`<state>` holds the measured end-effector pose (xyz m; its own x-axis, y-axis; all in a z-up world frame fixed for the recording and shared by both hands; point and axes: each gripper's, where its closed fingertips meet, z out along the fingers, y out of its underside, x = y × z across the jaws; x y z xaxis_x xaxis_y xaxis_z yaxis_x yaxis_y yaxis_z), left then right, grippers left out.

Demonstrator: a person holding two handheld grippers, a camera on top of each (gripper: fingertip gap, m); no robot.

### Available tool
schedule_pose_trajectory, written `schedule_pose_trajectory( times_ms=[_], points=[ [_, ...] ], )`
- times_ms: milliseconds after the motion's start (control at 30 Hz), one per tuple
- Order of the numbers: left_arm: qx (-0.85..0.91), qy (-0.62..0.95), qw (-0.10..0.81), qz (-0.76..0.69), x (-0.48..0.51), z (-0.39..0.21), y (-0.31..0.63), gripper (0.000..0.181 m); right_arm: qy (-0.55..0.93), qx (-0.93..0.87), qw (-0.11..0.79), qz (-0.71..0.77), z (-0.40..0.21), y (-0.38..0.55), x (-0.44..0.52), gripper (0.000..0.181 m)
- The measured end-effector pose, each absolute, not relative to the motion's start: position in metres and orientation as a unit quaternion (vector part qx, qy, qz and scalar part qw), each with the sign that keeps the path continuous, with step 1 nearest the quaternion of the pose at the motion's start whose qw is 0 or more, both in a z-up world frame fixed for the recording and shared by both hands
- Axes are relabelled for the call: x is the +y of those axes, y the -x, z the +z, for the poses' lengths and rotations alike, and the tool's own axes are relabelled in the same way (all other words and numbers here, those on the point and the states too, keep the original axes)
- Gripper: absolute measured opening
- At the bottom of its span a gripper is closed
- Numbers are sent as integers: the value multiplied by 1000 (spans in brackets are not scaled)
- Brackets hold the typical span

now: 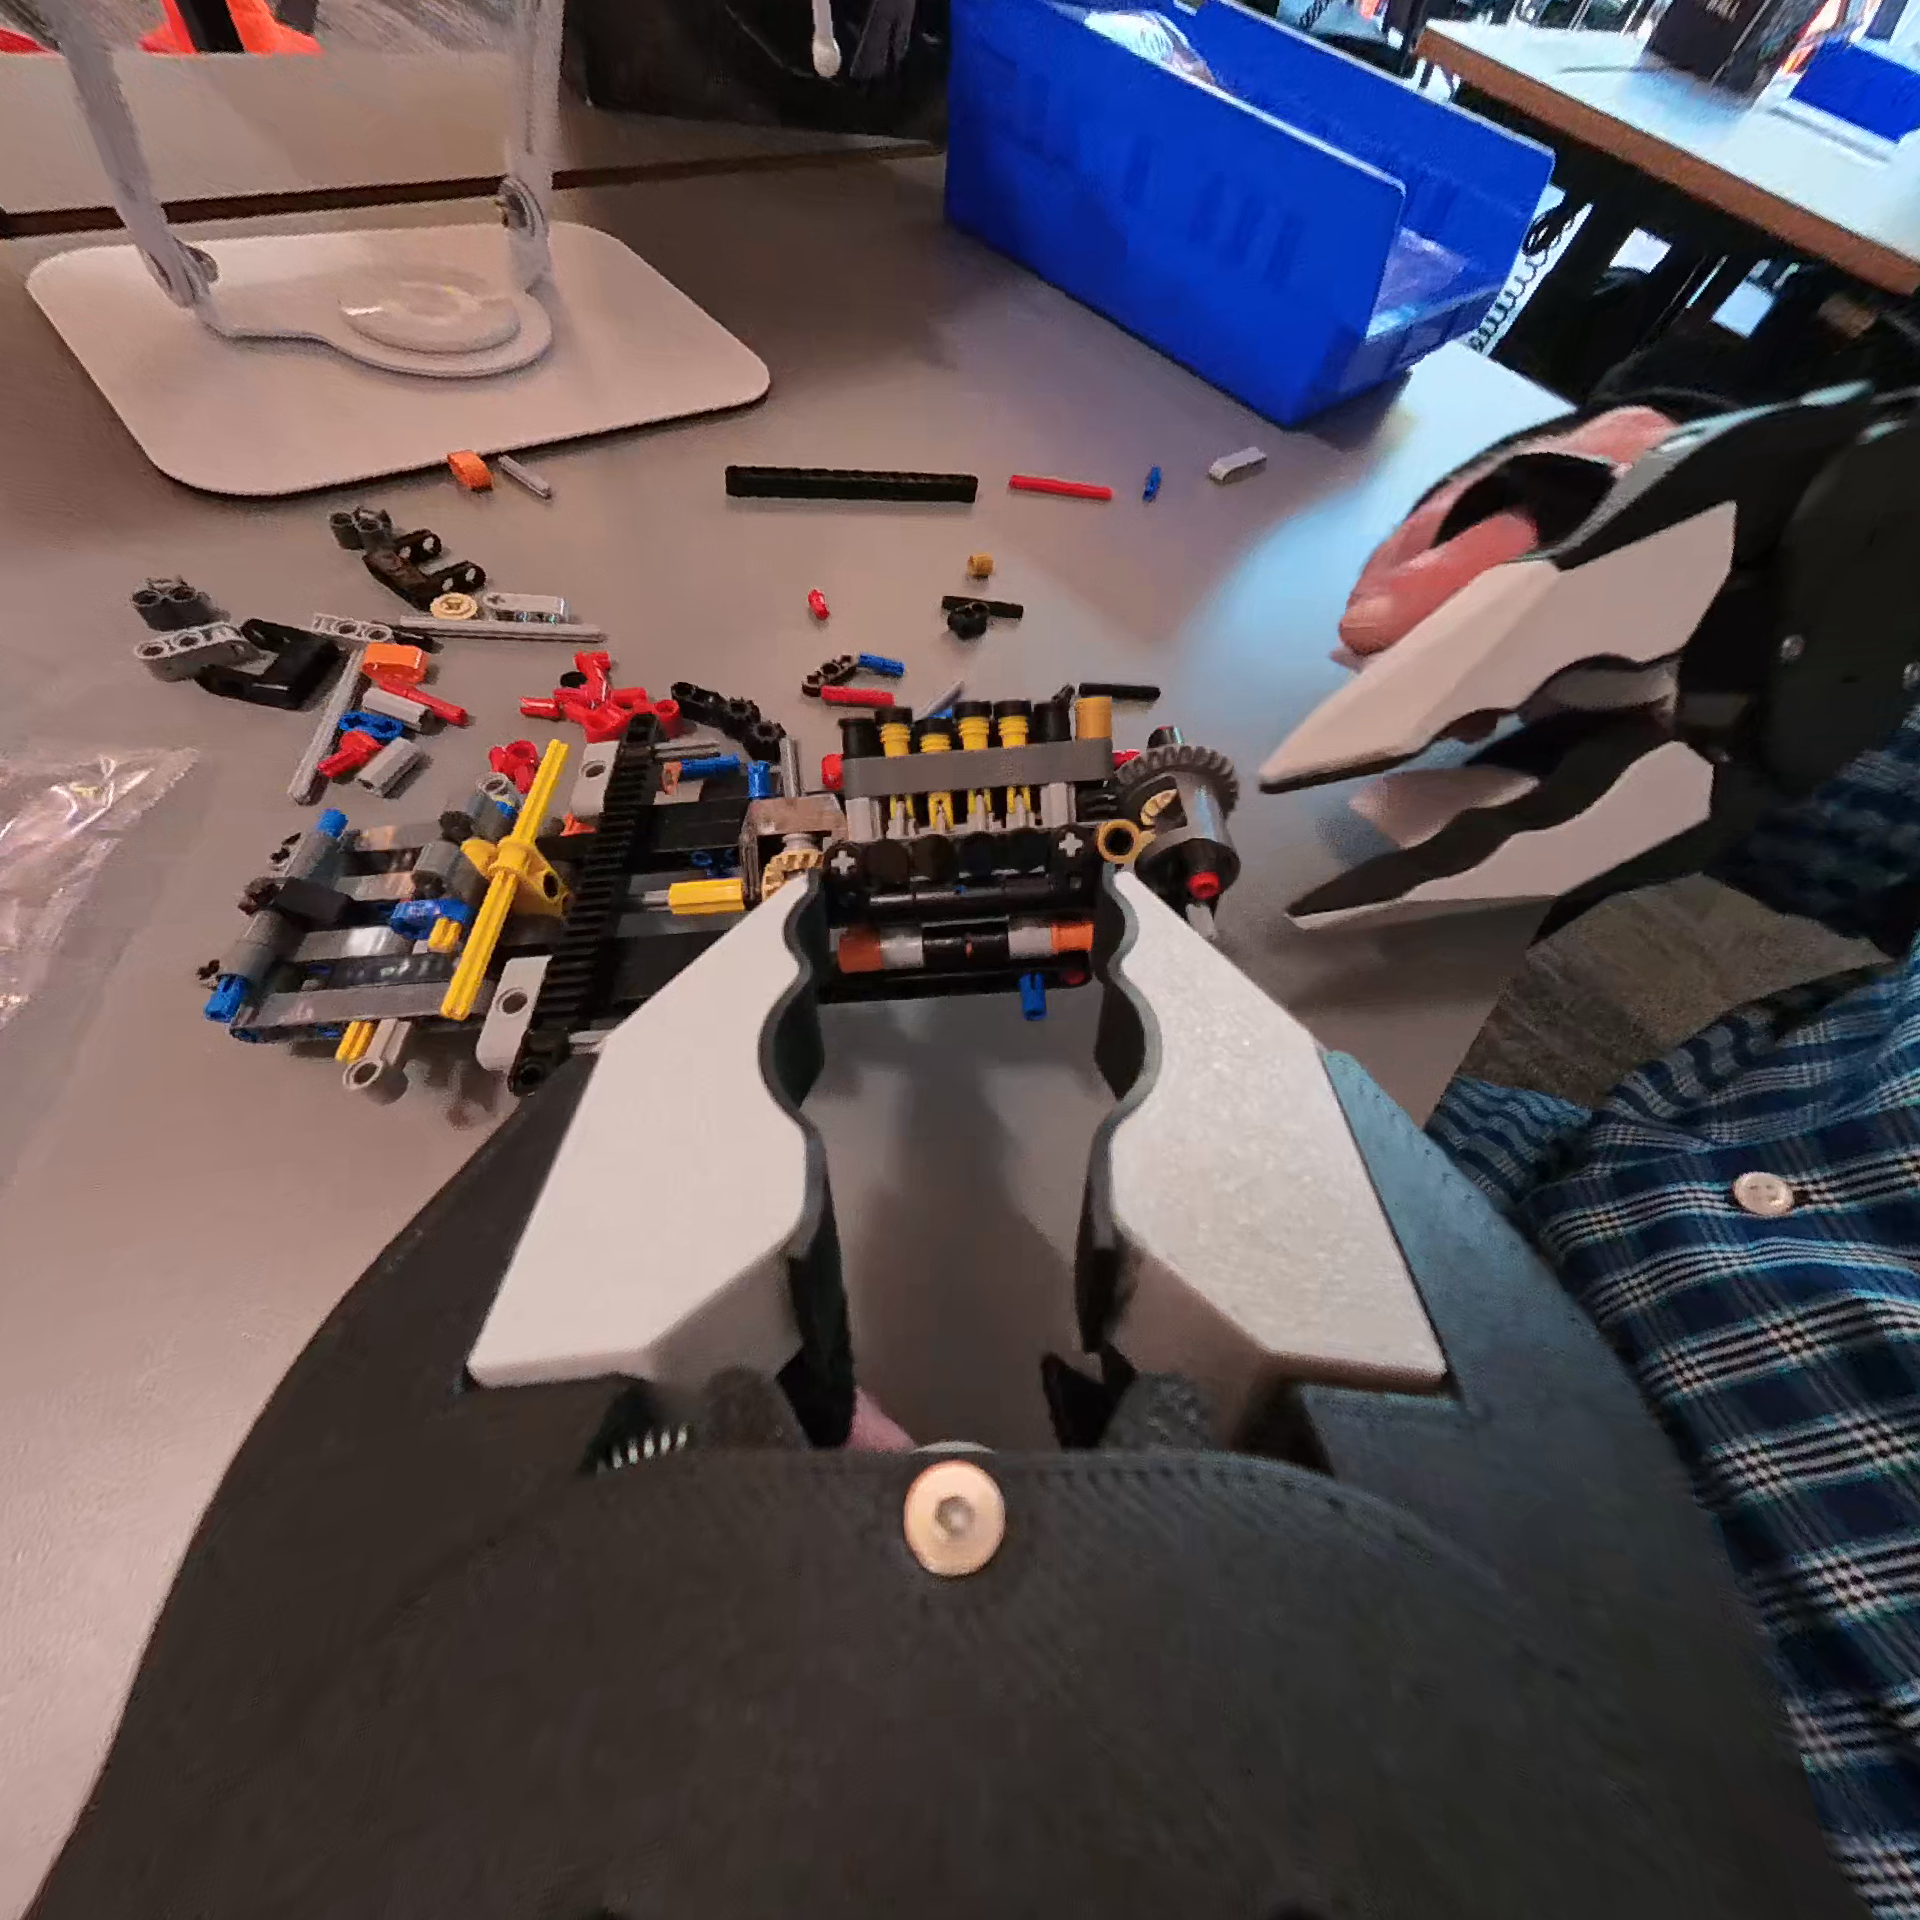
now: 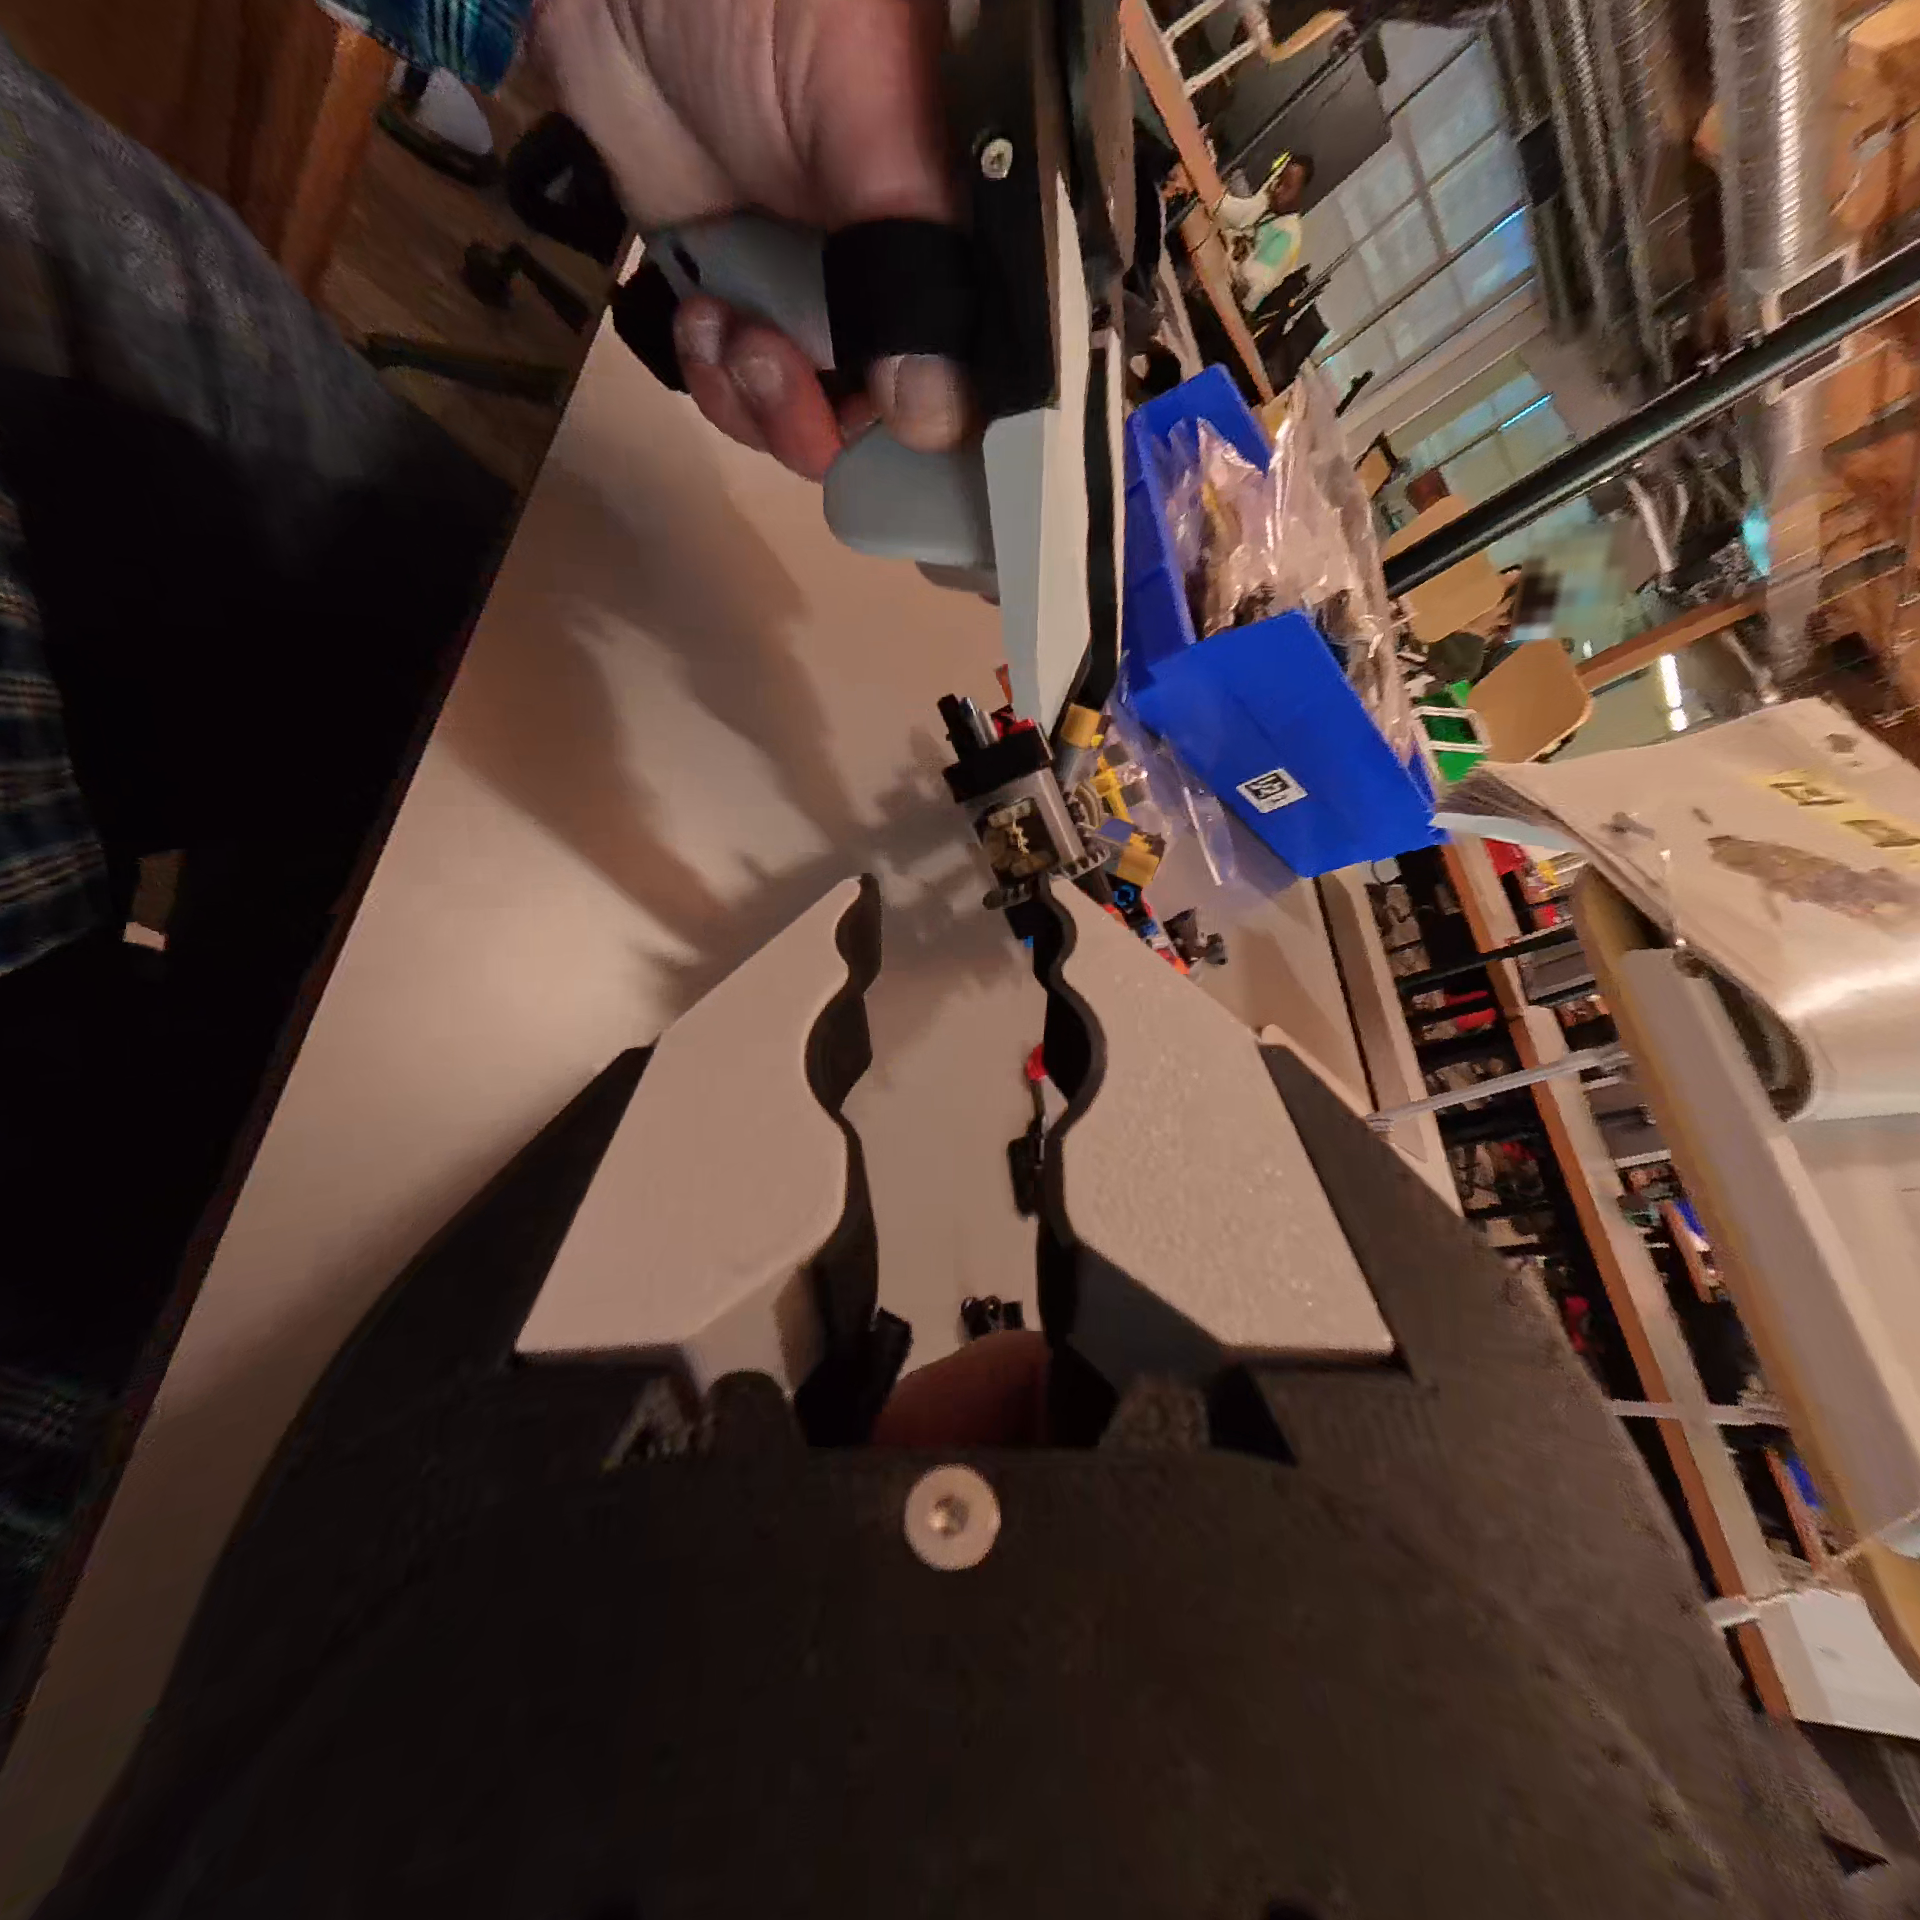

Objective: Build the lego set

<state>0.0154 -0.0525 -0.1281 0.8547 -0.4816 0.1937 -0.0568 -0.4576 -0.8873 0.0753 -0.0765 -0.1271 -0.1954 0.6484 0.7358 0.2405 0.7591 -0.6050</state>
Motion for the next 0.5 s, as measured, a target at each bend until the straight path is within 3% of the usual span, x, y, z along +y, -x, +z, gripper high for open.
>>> schedule_pose_trajectory(
  times_ms=[267, 500],
  points=[
    [148, 826, 497, -220, -48, -123, -16, 48, 280, -760, 565, 156, -130, -71, -85, 35],
    [144, 826, 498, -223, -47, -122, -16, 48, 335, -731, 567, 178, -113, -80, -54, 23]
  ],
)
